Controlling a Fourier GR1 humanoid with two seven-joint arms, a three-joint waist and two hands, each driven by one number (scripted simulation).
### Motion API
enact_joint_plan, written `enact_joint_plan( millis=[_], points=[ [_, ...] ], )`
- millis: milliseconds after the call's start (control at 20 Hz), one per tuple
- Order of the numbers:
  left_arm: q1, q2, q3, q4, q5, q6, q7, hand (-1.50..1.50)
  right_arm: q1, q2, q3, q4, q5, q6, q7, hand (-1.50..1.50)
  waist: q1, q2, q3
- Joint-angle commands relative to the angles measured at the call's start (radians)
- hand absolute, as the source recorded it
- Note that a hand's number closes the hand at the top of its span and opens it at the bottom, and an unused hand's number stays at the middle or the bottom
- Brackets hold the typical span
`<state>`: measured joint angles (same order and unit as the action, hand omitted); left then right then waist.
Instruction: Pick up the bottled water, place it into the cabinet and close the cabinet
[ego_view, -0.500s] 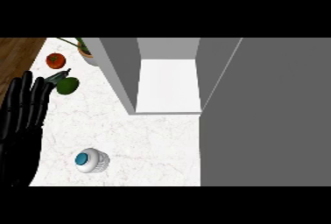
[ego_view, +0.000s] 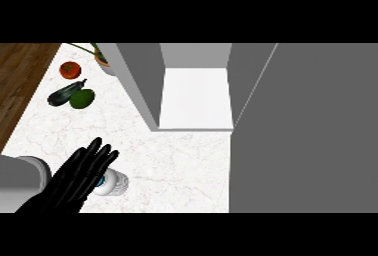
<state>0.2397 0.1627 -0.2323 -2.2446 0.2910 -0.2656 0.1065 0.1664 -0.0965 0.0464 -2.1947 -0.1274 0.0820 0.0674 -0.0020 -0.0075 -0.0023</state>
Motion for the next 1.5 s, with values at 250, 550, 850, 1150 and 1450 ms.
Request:
enact_joint_plan(
  millis=[250,550,850,1150,1450],
  points=[
    [0.351,0.152,0.004,-0.325,0.274,-0.117,0.133,-1.5,0.204,-0.038,-0.035,-0.239,-0.214,0.074,0.13,-1.5,0.01,-0.002,0.002],
    [0.454,0.162,-0.018,-0.376,0.259,-0.143,0.105,-1.5,0.203,-0.059,-0.057,-0.302,-0.245,0.061,0.212,-1.5,0.015,-0.001,0.003],
    [0.481,0.188,0.043,-0.339,0.27,-0.167,0.049,-1.5,0.265,-0.054,-0.065,-0.382,-0.285,0.076,0.228,-1.5,0.001,-0.002,0.002],
    [0.57,0.198,0.052,-0.366,0.265,-0.202,-0.018,-1.5,0.265,-0.066,-0.111,-0.351,-0.303,0.1,0.197,-1.5,0.007,-0.004,0.003],
    [0.65,0.234,0.117,-0.324,0.285,-0.256,-0.096,-1.5,0.301,-0.054,-0.11,-0.369,-0.316,0.125,0.172,-1.5,0.008,-0.006,0.003]
  ],
)
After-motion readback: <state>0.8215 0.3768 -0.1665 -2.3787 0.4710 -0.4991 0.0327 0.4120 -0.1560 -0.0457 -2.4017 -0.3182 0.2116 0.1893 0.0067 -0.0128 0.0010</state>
